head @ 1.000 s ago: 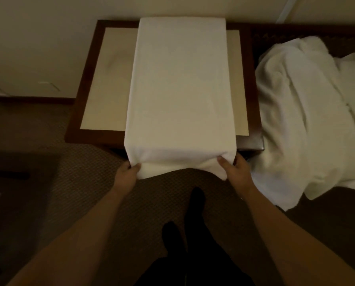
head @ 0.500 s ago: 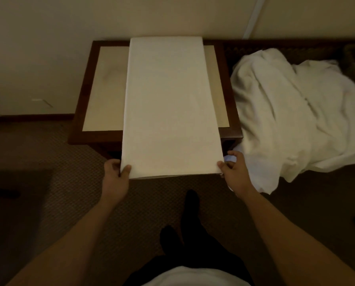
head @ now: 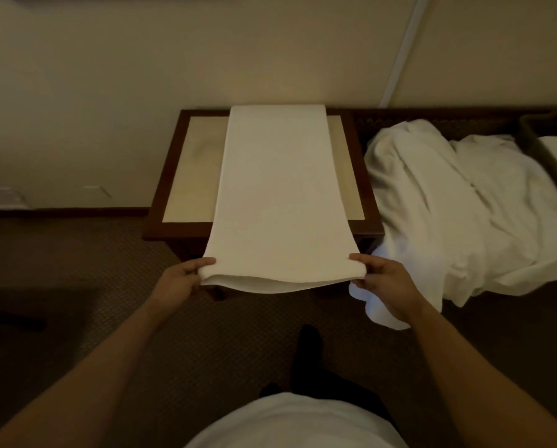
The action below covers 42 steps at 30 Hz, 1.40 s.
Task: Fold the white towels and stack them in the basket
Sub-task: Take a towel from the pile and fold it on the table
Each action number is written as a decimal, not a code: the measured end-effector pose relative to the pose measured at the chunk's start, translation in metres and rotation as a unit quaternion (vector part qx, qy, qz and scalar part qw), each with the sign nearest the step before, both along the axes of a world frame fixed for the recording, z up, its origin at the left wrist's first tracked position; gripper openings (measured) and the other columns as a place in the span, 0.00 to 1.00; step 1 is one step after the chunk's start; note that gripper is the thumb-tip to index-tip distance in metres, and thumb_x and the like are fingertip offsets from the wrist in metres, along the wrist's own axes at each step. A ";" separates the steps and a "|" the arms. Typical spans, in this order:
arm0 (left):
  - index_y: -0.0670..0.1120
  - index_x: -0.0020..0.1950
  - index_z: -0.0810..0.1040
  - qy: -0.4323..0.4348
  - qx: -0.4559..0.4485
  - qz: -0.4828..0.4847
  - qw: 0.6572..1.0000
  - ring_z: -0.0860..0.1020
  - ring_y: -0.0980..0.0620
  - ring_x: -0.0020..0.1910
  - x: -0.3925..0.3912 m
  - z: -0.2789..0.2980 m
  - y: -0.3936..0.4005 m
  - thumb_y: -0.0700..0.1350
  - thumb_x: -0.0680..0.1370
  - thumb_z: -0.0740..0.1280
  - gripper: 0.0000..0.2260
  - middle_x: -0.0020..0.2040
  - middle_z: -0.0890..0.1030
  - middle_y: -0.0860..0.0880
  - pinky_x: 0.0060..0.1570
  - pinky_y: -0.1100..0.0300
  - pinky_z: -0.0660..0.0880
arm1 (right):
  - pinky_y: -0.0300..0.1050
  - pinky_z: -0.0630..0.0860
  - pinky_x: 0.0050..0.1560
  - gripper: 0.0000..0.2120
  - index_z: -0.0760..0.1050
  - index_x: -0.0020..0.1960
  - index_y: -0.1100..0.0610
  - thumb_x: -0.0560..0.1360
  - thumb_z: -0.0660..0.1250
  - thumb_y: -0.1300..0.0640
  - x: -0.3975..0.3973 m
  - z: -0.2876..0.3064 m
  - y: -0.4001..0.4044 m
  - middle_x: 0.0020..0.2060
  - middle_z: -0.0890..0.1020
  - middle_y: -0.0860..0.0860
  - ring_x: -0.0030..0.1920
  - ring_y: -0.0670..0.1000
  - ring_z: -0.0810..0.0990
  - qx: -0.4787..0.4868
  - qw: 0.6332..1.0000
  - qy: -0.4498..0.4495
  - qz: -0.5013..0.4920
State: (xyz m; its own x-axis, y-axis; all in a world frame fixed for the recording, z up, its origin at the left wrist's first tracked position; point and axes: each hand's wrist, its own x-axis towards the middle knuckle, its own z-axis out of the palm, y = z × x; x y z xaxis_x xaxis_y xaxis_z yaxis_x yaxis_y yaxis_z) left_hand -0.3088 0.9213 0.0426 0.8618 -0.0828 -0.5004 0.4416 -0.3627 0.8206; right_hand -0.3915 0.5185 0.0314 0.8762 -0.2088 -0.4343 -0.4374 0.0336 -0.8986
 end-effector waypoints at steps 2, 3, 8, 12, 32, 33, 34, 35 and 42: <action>0.53 0.59 0.83 -0.014 -0.009 -0.022 1.000 0.82 0.50 0.52 0.000 0.003 0.008 0.27 0.75 0.67 0.23 0.60 0.82 0.47 0.52 0.54 0.82 | 0.37 0.80 0.54 0.27 0.79 0.63 0.55 0.73 0.65 0.80 -0.005 0.005 -0.001 0.57 0.82 0.52 0.55 0.46 0.82 -0.056 0.997 -0.029 0.046; 0.53 0.60 0.82 -0.026 -0.008 -0.035 0.999 0.81 0.52 0.55 -0.001 0.006 0.010 0.28 0.75 0.70 0.22 0.60 0.83 0.48 0.54 0.56 0.81 | 0.35 0.79 0.54 0.26 0.79 0.63 0.56 0.72 0.68 0.78 -0.007 0.007 -0.001 0.57 0.82 0.51 0.56 0.43 0.81 -0.074 0.995 -0.043 0.054; 0.49 0.60 0.81 -0.100 -0.004 -0.062 0.993 0.81 0.67 0.51 0.002 0.020 0.007 0.31 0.75 0.72 0.18 0.55 0.83 0.54 0.47 0.75 0.76 | 0.29 0.76 0.52 0.16 0.82 0.55 0.56 0.73 0.71 0.73 -0.001 0.012 0.005 0.55 0.84 0.53 0.51 0.36 0.82 -0.119 0.986 -0.111 0.023; 0.47 0.59 0.82 -0.104 0.018 -0.101 0.989 0.79 0.73 0.49 0.013 0.023 0.013 0.28 0.74 0.71 0.20 0.53 0.81 0.58 0.46 0.77 0.74 | 0.28 0.75 0.51 0.16 0.83 0.50 0.50 0.74 0.72 0.70 0.007 0.019 0.002 0.52 0.85 0.54 0.50 0.36 0.82 -0.158 0.978 -0.130 0.036; 0.46 0.62 0.78 -0.152 0.083 0.118 0.978 0.77 0.48 0.51 0.283 0.014 -0.095 0.56 0.84 0.61 0.16 0.54 0.79 0.51 0.50 0.53 0.73 | 0.40 0.76 0.48 0.14 0.77 0.61 0.53 0.83 0.61 0.45 0.303 0.019 -0.034 0.48 0.81 0.48 0.47 0.43 0.79 -0.270 0.954 -0.115 -0.052; 0.45 0.65 0.77 -0.136 0.098 0.122 0.978 0.76 0.47 0.53 0.300 0.005 -0.101 0.57 0.84 0.60 0.18 0.57 0.78 0.50 0.52 0.53 0.72 | 0.45 0.77 0.54 0.18 0.75 0.65 0.53 0.82 0.61 0.43 0.325 0.008 -0.039 0.54 0.81 0.50 0.52 0.48 0.80 -0.254 0.962 -0.078 -0.060; 0.44 0.67 0.75 -0.110 0.117 0.118 0.980 0.76 0.47 0.55 0.313 -0.004 -0.107 0.57 0.84 0.60 0.20 0.59 0.77 0.49 0.53 0.54 0.70 | 0.50 0.77 0.58 0.22 0.72 0.68 0.54 0.81 0.63 0.41 0.343 -0.003 -0.044 0.58 0.79 0.52 0.57 0.52 0.79 -0.228 0.971 -0.028 -0.065; 0.43 0.68 0.75 -0.086 0.139 0.105 0.981 0.76 0.46 0.58 0.321 -0.013 -0.110 0.58 0.83 0.60 0.22 0.62 0.77 0.47 0.55 0.54 0.70 | 0.51 0.76 0.60 0.26 0.71 0.70 0.56 0.79 0.66 0.40 0.354 -0.014 -0.047 0.61 0.78 0.53 0.60 0.55 0.78 -0.210 0.975 0.025 -0.061; 0.43 0.64 0.75 -0.119 0.242 0.099 0.958 0.76 0.44 0.51 0.341 -0.036 -0.117 0.54 0.83 0.62 0.16 0.54 0.79 0.45 0.50 0.54 0.68 | 0.42 0.76 0.47 0.17 0.77 0.61 0.54 0.76 0.73 0.49 0.363 -0.052 -0.059 0.48 0.81 0.47 0.47 0.49 0.81 -0.266 0.963 -0.012 -0.033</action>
